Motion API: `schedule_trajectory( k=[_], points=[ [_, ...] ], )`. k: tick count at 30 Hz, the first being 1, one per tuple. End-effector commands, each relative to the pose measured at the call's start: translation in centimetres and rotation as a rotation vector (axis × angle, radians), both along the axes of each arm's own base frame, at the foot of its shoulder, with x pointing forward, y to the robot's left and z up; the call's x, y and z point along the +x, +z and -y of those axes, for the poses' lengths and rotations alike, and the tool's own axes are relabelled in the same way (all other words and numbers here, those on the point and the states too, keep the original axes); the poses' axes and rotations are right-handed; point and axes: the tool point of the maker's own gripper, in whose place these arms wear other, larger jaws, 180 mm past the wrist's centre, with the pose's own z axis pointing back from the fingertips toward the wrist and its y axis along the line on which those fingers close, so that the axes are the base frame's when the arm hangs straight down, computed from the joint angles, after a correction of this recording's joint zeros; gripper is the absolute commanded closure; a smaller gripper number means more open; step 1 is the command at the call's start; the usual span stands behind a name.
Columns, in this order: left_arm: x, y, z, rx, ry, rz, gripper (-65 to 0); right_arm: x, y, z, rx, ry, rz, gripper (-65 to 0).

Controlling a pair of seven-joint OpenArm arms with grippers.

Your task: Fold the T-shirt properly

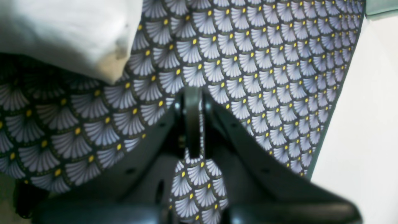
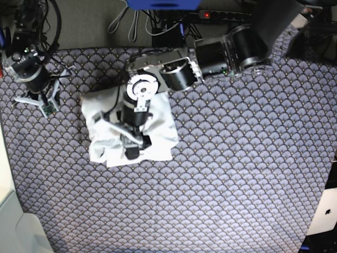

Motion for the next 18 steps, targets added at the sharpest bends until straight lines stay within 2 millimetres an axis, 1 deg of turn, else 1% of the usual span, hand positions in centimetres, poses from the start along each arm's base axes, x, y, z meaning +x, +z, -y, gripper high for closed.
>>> schedule_trajectory(
  k=[1,3,5,7,8,10,12,14,15,16,18],
  points=[
    [0.9,3.5,1.3,-0.083,-0.007,0.071,-32.7,0.5,1.0,0.1,-0.002,0.009,0.036,0.0],
    [1.9,5.6,0.6,-0.165,0.041,0.080,-32.7,0.5,1.0,0.1,-0.002,0.009,0.036,0.0],
    [3.1,7.2,-0.5,-0.229,0.096,0.089,-32.7,0.5,1.0,0.1,-0.002,0.009,0.036,0.0],
    [4.5,8.6,-2.3,-0.292,0.171,0.094,-32.7,0.5,1.0,0.1,-0.002,0.009,0.036,0.0],
    [5.2,8.7,-3.7,-0.323,0.224,0.083,-32.7,0.5,1.0,0.1,-0.002,0.009,0.036,0.0],
    [6.5,8.5,-7.8,-0.363,0.348,0.072,-32.7,0.5,1.0,0.1,-0.002,0.009,0.036,0.0],
    [7.2,8.1,-11.7,-0.396,0.470,0.051,-32.7,0.5,1.0,0.1,-0.002,0.009,0.036,0.0],
    [6.9,7.1,-15.6,-0.419,0.596,0.013,-32.7,0.6,1.0,0.1,-0.002,0.010,0.038,0.0],
    [6.1,6.3,-17.4,-0.427,0.659,-0.015,-32.7,0.6,1.2,0.0,-0.004,0.011,0.042,0.0],
    [5.3,5.7,-18.8,-0.434,0.702,-0.035,-32.7,0.6,1.2,-0.1,-0.002,0.013,0.043,0.0],
    [3.4,4.9,-21.1,-0.452,0.769,-0.065,-32.7,0.7,1.2,-1.0,0.009,0.038,0.044,0.0]
  ],
)
